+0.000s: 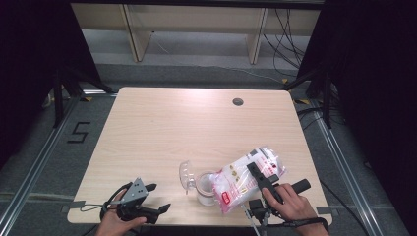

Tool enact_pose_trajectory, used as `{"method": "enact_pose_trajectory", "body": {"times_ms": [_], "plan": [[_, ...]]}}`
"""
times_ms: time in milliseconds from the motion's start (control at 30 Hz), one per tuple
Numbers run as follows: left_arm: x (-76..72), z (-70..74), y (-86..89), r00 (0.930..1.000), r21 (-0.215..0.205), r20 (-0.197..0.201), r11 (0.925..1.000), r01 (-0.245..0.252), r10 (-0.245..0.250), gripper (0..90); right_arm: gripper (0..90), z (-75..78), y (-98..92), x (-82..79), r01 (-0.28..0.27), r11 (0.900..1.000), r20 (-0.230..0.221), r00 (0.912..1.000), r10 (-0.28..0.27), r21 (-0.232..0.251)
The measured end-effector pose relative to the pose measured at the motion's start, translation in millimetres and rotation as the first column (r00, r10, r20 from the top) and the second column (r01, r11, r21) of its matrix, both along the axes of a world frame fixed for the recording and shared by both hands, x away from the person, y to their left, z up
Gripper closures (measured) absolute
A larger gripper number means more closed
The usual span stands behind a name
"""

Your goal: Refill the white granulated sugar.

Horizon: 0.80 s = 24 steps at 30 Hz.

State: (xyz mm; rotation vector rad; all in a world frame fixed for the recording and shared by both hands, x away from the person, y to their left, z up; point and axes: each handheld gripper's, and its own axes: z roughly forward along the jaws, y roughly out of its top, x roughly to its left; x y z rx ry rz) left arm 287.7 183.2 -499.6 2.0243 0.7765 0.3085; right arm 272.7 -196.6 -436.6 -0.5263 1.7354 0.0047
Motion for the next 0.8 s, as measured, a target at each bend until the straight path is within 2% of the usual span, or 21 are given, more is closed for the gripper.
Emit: {"method": "enact_pose_trajectory", "body": {"times_ms": [233, 300, 333, 533, 567, 633, 800], "plan": [[-0.1, 0.6, 0.4, 1.0000, 0.006, -0.002, 1.0000, 0.000, 0.000, 16.7, 58.7, 2.1, 1.4, 0.2, -0.017, 1.000, 0.008, 0.9998, 0.017, -0.023], [-0.2, 0.5, 0.3, 1.0000, 0.006, -0.003, 1.0000, 0.000, 0.000, 16.7, 58.7, 1.1, 0.9, -0.1, -0.007, 1.000, 0.003, 1.0000, 0.007, -0.010], [0.0, 0.0, 0.1, 1.0000, 0.001, 0.001, 1.0000, 0.001, -0.001, 16.7, 58.7, 2.6, 1.9, 0.2, -0.021, 0.999, 0.013, 0.9997, 0.021, -0.028], [-0.2, 0.5, 0.3, 1.0000, 0.006, -0.002, 1.0000, 0.000, 0.000, 16.7, 58.8, 1.9, 1.3, 0.3, -0.019, 0.999, 0.009, 0.9998, 0.020, -0.025], [-0.1, 0.5, 0.3, 1.0000, 0.007, -0.002, 1.0000, 0.000, 0.000, 16.7, 58.8, 0.6, 0.2, -0.7, -0.004, 1.000, 0.006, 1.0000, 0.004, -0.008], [0.0, 0.1, 0.2, 1.0000, 0.002, 0.000, 1.0000, 0.001, -0.001, 16.7, 58.8, 2.6, 1.7, 0.4, -0.026, 0.999, 0.014, 0.9996, 0.027, -0.031], [0.0, -0.1, 0.1, 1.0000, 0.002, 0.004, 1.0000, -0.001, 0.001, 16.8, 58.9, 3.3, 2.6, -0.3, -0.028, 0.999, 0.021, 0.9994, 0.029, -0.037]]}}
